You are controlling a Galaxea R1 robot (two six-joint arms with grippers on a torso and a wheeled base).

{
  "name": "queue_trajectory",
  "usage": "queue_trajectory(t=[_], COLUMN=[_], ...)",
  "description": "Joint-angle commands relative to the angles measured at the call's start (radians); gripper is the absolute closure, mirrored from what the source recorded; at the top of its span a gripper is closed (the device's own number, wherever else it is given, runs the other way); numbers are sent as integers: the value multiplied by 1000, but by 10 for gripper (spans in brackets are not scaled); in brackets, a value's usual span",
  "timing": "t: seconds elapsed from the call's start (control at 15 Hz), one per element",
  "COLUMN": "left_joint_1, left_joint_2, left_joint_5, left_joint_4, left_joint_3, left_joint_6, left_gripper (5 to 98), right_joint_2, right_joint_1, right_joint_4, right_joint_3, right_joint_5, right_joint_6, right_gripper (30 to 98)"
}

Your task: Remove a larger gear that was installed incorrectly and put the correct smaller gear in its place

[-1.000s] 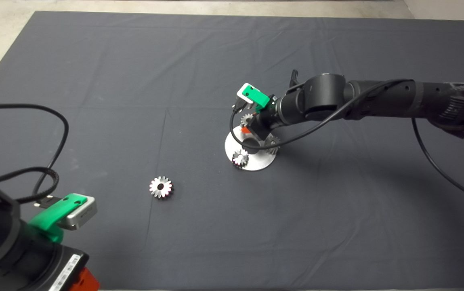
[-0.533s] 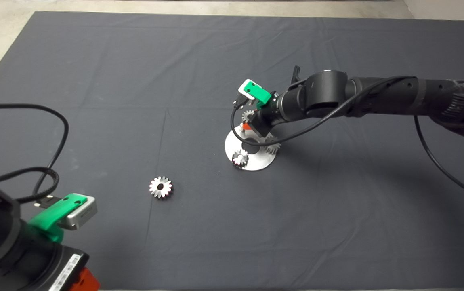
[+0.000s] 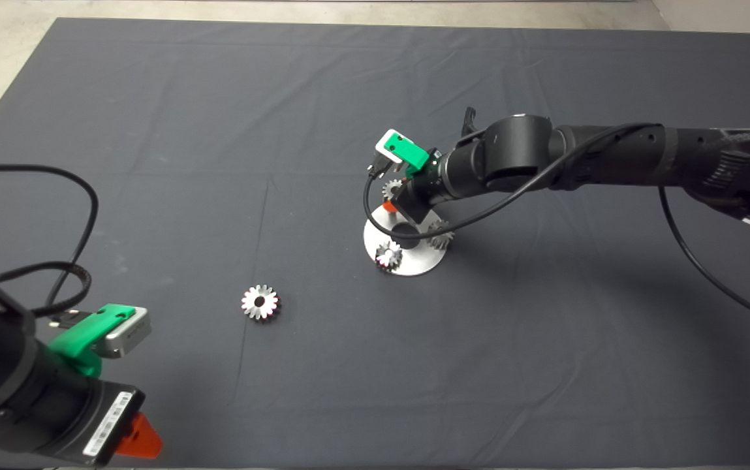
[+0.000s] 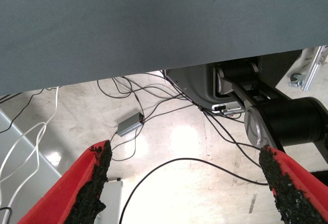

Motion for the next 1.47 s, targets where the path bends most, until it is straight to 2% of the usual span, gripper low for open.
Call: queue_trajectory(t=[0.0,1.4], left_joint_1=[-2,-2], left_joint_2=[0,3], left_joint_5=[11,8], left_joint_4=[-10,-11], left_joint_3=[3,22], left_joint_6=[-6,2], left_gripper=[304,304], right_joint_2=[-1,4], right_joint_1=[23,9], right_joint_4=[-31,-51], right_joint_3=[3,-25], right_joint_5=[12,12], right_joint_6=[4,3], right_gripper=[901,899])
